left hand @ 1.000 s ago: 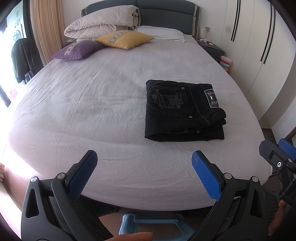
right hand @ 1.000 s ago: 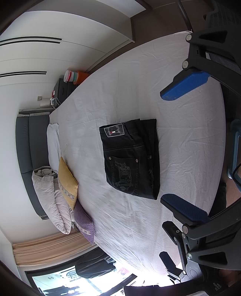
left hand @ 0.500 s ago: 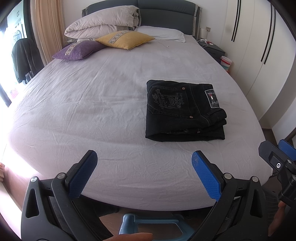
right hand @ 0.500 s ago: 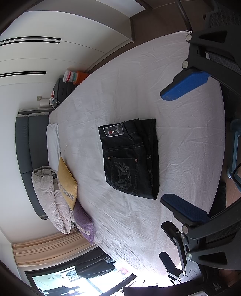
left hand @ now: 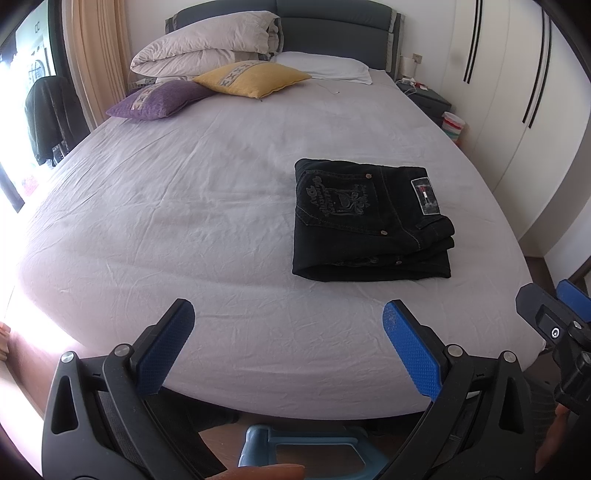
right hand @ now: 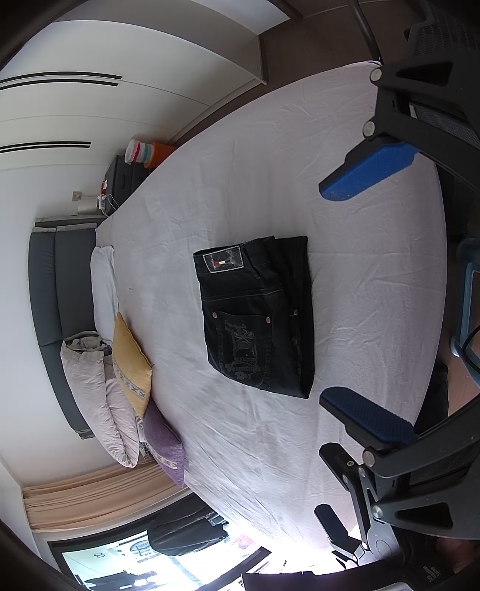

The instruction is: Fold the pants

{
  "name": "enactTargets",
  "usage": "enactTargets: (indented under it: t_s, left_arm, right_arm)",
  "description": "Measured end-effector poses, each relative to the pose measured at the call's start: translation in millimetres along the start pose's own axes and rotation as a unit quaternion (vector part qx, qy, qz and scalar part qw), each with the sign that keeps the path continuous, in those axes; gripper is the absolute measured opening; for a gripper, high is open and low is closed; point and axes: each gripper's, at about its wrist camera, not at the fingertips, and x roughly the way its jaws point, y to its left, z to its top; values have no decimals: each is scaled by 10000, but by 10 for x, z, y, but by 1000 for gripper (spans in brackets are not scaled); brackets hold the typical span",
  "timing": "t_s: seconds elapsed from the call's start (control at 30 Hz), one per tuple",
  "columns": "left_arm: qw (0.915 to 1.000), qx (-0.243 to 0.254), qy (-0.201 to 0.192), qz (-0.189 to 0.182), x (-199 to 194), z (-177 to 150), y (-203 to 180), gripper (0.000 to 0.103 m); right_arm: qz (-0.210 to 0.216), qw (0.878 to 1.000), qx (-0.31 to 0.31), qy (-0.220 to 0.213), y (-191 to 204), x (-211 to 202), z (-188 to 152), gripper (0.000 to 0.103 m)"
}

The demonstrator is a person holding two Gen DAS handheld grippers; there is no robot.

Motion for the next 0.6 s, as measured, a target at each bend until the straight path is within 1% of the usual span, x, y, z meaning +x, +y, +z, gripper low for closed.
enactTargets:
  t_s: [0.37, 0.6]
  left_arm:
    - [10000, 4, -14, 82, 11, -18, -29, 103]
    - [9998, -4, -29, 175, 22, -21, -42, 103]
  right_arm:
    - [-49, 10000, -17, -1, -9, -47, -71, 103]
    - [-337, 9994, -99, -5, -84, -78, -17, 103]
